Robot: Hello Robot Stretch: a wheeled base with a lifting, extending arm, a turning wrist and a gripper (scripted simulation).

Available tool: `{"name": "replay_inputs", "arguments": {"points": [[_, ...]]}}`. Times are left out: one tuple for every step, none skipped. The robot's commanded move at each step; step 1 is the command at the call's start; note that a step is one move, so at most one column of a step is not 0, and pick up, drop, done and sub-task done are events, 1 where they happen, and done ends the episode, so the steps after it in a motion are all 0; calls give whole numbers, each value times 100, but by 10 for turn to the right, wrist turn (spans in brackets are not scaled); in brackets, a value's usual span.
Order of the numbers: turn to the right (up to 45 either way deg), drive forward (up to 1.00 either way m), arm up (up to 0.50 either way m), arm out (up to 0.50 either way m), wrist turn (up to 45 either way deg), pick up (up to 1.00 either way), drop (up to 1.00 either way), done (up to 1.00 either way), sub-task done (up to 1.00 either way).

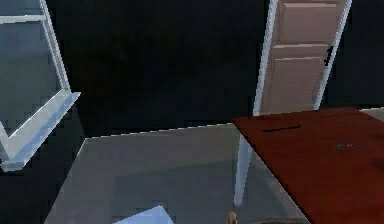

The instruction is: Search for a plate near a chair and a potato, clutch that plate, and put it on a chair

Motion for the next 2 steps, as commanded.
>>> {"name": "replay_inputs", "arguments": {"points": [[360,0,0,0,0,0,0,0,0],[-300,0,0,0,0,0,0,0,0]]}}
